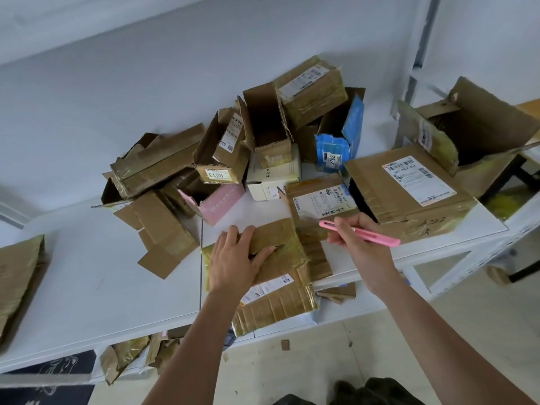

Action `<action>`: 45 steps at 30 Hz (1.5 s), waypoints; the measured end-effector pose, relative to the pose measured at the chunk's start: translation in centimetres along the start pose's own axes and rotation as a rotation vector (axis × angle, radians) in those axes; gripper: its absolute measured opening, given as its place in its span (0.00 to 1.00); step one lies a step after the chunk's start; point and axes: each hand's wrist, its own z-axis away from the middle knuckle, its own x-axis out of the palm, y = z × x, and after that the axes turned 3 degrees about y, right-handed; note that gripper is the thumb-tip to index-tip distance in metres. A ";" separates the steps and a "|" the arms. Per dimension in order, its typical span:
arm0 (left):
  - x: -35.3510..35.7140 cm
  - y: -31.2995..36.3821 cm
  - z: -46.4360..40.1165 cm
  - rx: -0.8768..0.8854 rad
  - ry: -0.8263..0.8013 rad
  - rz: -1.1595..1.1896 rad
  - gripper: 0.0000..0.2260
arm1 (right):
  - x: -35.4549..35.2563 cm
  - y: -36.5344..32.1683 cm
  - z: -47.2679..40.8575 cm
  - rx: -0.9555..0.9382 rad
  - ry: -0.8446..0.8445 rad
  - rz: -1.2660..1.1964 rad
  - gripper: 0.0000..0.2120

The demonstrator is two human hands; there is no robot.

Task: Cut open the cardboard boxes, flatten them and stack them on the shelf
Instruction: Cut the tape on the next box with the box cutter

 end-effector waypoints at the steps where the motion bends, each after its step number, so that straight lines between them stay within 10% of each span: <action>1: 0.2 0.0 0.2 -0.008 0.006 0.017 0.33 | 0.1 0.2 0.1 0.005 0.005 -0.006 0.07; 45: 1.1 0.5 0.5 -0.016 -0.004 0.016 0.37 | -1.9 1.5 2.4 0.027 -0.216 0.204 0.11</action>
